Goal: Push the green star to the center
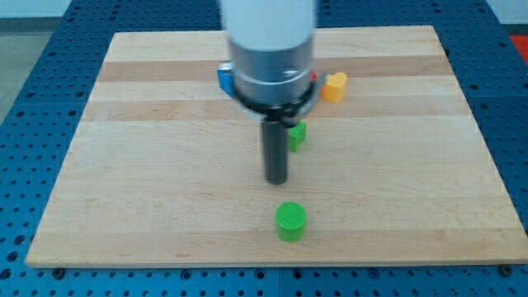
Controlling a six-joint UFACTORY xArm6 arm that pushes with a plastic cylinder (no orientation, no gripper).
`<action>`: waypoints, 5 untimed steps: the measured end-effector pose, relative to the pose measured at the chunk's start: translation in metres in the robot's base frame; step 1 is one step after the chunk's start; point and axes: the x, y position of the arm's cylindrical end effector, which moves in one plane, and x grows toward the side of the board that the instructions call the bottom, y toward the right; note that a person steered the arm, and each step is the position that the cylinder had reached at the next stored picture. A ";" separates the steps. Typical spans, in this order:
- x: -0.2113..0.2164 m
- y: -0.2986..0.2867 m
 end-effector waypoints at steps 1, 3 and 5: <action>-0.001 0.005; -0.027 0.016; -0.042 0.016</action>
